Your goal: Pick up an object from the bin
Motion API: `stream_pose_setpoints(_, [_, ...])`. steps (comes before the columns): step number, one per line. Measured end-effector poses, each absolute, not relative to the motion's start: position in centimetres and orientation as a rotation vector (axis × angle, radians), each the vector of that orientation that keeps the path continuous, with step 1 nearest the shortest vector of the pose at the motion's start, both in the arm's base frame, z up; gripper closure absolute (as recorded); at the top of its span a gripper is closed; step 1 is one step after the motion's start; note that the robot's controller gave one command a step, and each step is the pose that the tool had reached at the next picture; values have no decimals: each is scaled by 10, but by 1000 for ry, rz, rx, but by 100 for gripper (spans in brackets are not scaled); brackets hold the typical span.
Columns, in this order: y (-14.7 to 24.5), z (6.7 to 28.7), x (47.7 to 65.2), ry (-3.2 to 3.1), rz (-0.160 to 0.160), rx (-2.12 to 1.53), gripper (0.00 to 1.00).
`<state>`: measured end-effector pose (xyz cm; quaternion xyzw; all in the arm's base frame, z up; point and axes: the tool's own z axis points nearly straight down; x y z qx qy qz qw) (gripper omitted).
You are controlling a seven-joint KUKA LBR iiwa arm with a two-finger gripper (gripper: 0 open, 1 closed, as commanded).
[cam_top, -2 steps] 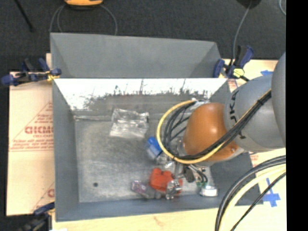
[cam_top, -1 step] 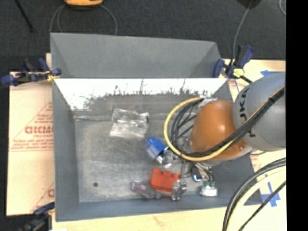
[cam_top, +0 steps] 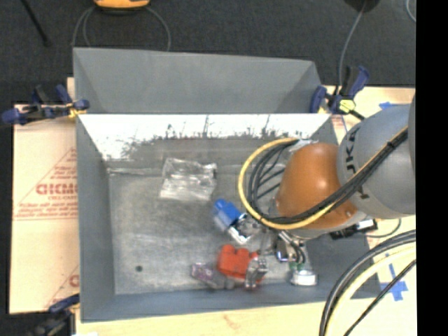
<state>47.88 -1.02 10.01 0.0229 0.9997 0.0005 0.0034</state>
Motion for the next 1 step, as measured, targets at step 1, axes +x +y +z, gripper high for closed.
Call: stream_pose_setpoints(1, [-16,74,478,3120,6,223,0])
